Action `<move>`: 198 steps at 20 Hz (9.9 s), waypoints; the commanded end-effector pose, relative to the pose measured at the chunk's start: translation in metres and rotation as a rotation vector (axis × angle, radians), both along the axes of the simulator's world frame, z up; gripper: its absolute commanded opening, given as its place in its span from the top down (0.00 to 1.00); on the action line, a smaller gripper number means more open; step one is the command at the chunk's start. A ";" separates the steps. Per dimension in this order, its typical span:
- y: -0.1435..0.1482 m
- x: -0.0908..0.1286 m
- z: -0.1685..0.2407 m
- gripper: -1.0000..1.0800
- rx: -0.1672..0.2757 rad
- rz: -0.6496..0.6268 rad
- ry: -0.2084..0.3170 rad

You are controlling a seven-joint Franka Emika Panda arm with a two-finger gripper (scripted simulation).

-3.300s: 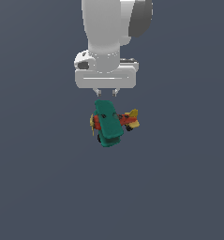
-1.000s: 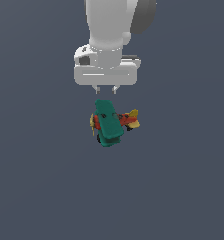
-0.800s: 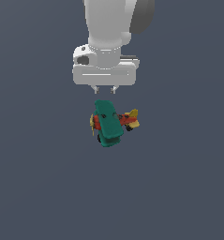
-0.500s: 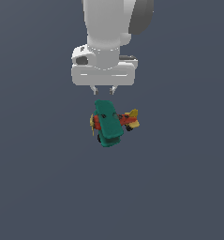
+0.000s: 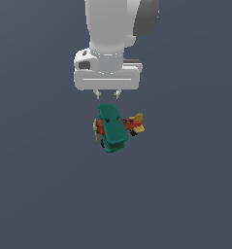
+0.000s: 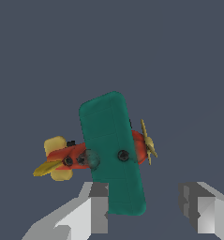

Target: Pick up the object and move it to a goal position.

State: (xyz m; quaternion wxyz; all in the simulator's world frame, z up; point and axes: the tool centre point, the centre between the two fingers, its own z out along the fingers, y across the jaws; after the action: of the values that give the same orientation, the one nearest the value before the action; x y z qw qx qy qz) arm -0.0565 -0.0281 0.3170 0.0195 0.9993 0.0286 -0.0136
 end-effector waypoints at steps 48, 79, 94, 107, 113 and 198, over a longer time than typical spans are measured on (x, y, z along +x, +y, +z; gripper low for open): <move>-0.006 0.061 -0.135 0.38 0.678 0.185 0.320; -0.006 0.069 -0.157 0.38 0.875 0.217 0.322; -0.004 0.067 -0.159 0.38 0.935 0.215 0.325; -0.002 0.066 -0.160 0.38 0.955 0.217 0.333; -0.002 0.066 -0.161 0.38 0.976 0.222 0.331; 0.006 0.081 -0.168 0.38 1.268 0.321 0.235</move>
State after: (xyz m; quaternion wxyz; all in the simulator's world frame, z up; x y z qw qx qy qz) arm 0.0246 -0.0220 0.1495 -0.5720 0.7936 0.1814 -0.1002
